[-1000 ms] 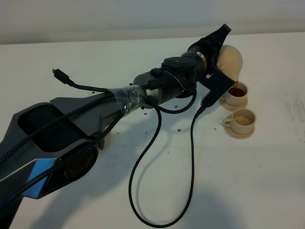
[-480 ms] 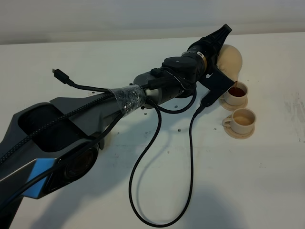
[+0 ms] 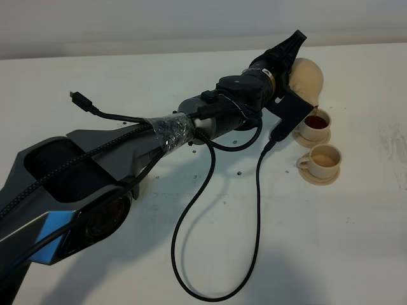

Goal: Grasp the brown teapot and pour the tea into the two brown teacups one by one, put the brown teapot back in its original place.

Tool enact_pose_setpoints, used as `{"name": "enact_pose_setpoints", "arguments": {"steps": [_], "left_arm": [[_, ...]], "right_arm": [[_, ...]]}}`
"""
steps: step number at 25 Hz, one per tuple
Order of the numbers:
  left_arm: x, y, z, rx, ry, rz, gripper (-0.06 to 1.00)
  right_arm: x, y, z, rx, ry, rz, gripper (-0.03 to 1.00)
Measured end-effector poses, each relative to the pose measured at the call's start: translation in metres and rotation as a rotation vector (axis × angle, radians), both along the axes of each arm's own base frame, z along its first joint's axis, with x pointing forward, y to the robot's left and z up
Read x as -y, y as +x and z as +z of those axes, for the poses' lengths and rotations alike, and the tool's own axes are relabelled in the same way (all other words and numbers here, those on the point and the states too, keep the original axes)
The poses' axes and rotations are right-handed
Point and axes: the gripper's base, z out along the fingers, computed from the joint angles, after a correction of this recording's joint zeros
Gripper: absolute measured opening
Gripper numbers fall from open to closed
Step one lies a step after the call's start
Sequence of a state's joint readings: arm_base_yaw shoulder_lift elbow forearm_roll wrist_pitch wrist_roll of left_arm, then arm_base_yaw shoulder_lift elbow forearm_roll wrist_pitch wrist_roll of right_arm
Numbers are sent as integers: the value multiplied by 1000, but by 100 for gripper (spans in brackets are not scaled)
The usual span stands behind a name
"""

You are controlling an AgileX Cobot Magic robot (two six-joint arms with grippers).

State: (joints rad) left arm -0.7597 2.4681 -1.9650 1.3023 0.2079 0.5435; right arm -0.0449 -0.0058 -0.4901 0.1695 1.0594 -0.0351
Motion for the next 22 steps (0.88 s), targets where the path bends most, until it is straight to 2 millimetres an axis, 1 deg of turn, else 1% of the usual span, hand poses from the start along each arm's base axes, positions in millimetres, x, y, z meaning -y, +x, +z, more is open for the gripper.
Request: {"name": "enact_pose_setpoints", "arguments": {"steps": [7,16,22], "left_arm": [[-3,1,-2,-36,-37,67,11],[-3,-1,-4,-106,-109,107,11],[-9,-4,-11,-222,-180,245,11]], "right_arm": [[0,0,0,0,0,0,54],[0,0,0,0,0,0,54],[0,0,0,0,0,0,54]]}}
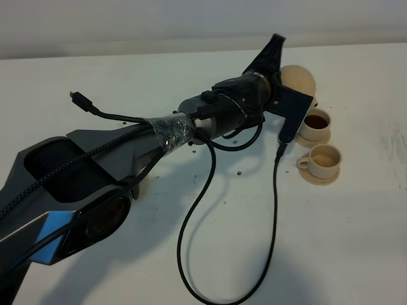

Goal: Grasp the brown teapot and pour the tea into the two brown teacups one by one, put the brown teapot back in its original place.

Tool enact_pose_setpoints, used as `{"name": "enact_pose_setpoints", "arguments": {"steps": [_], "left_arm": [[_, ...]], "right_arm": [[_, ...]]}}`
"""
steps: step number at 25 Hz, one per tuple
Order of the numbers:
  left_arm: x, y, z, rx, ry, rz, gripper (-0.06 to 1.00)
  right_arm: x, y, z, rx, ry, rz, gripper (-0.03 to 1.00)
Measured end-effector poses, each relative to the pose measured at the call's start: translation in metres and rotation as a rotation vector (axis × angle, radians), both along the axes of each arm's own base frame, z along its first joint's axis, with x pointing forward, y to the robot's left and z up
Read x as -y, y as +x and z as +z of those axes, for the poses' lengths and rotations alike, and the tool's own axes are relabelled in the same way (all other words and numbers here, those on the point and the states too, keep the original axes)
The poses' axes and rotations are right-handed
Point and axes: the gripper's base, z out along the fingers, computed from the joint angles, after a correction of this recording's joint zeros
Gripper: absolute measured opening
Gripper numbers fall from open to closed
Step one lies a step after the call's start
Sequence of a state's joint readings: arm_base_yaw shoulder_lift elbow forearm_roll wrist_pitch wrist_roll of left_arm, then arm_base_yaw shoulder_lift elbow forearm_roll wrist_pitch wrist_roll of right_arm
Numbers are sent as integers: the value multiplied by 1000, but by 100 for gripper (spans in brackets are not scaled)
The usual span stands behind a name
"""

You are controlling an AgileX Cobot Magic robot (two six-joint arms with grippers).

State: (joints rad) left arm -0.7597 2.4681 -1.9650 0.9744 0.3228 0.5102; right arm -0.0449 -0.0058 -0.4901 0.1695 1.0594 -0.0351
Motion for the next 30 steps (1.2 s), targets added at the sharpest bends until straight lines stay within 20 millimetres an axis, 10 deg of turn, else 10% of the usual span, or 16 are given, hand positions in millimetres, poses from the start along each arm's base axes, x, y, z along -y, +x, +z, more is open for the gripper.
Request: {"name": "enact_pose_setpoints", "arguments": {"steps": [14,30], "left_arm": [[-13,-45,66,-298,-14,286,11],[-16,-74,32,-696,39,423,11]], "right_arm": [[0,0,0,0,0,0,54],[0,0,0,0,0,0,54]]}}
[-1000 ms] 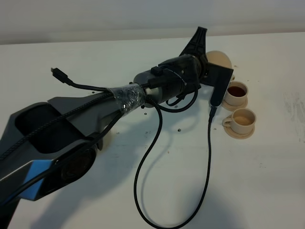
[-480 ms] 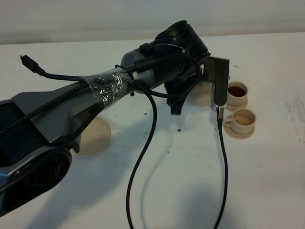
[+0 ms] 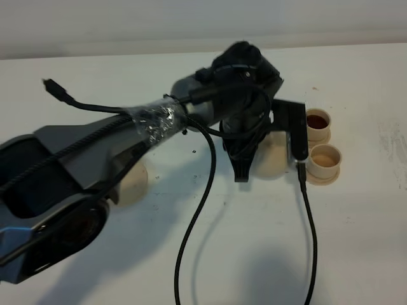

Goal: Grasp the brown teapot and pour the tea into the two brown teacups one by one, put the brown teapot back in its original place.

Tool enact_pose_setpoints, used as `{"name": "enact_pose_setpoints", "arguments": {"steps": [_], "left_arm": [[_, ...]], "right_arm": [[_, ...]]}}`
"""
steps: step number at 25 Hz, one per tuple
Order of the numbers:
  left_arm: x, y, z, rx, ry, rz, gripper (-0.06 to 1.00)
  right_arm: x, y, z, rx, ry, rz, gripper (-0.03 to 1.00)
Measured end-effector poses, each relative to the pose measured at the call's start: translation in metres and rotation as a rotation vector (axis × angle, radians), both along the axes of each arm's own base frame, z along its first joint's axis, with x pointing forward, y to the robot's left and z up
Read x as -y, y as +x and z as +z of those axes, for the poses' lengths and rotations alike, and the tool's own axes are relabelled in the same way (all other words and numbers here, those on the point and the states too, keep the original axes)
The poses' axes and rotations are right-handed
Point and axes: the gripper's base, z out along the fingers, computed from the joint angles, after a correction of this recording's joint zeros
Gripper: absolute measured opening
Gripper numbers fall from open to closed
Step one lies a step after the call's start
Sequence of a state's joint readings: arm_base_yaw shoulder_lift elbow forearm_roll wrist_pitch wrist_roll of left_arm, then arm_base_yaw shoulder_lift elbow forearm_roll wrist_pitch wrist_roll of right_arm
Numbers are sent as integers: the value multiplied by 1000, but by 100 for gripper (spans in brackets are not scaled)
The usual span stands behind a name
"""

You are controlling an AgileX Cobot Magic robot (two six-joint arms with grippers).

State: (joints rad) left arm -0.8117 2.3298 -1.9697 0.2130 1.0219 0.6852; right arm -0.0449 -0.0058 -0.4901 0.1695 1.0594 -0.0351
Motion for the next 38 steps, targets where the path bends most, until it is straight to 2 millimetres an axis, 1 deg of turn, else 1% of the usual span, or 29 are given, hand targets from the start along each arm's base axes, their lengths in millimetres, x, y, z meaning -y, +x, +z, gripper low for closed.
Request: {"name": "enact_pose_setpoints", "arguments": {"steps": [2,6,8,11,14,17,20,26,33,38], "left_arm": [[1,1,2,14,-12,-12,11],[1,4,24,104,-38,-66,11],[1,7,29,164,-21,-97,11],[6,8,31,252,36,-167,11],[14,8,31,345,90,-261,11],[23,4,30,398,130,-357,11],[27,3,23,409,181,-445,11],[34,7,10,437,194,-537,11],[45,3,1,467,172,-594,11],[48,2,-3,479,193,-613,11]], "right_arm": [[0,0,0,0,0,0,54],[0,0,0,0,0,0,54],[0,0,0,0,0,0,54],[0,0,0,0,0,0,54],[0,0,0,0,0,0,54],[0,0,0,0,0,0,54],[0,0,0,0,0,0,54],[0,0,0,0,0,0,54],[0,0,0,0,0,0,54],[0,0,0,0,0,0,54]]}}
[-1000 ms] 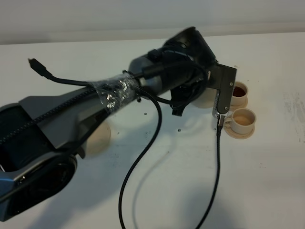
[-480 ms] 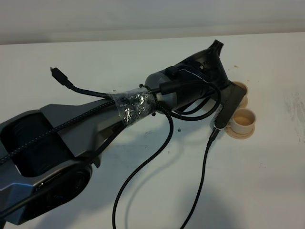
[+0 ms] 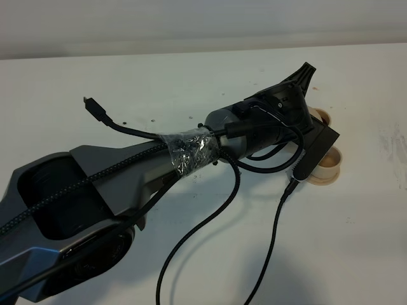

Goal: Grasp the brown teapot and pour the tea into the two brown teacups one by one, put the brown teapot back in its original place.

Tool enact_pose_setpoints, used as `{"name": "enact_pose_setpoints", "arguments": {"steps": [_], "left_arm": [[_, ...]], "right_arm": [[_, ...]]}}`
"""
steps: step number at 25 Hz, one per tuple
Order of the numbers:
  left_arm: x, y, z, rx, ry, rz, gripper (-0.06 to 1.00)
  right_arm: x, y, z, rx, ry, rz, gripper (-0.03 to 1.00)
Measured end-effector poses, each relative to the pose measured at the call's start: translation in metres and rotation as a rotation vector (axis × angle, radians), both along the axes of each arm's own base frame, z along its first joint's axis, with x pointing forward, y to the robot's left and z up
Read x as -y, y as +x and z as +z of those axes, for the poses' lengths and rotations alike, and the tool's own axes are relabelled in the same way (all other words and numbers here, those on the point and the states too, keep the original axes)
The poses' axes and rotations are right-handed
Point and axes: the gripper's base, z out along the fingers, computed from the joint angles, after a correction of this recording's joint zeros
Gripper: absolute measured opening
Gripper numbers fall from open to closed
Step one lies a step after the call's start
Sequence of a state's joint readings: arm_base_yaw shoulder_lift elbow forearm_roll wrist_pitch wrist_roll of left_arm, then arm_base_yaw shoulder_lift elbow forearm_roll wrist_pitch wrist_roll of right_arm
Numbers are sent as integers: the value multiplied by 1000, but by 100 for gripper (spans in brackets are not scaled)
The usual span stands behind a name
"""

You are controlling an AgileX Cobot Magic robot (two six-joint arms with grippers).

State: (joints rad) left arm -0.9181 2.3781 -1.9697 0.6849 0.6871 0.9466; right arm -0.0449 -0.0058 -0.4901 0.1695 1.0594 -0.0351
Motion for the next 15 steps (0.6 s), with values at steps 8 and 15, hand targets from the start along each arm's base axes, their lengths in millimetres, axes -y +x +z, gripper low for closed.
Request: {"name": "enact_pose_setpoints", "arguments": {"steps": [8,15], "left_arm": [[5,-1,3,58,1,-13,11],[7,-1,6,105,16,-25,11]], "right_arm": [[0,0,0,0,0,0,54],[0,0,0,0,0,0,54]]}}
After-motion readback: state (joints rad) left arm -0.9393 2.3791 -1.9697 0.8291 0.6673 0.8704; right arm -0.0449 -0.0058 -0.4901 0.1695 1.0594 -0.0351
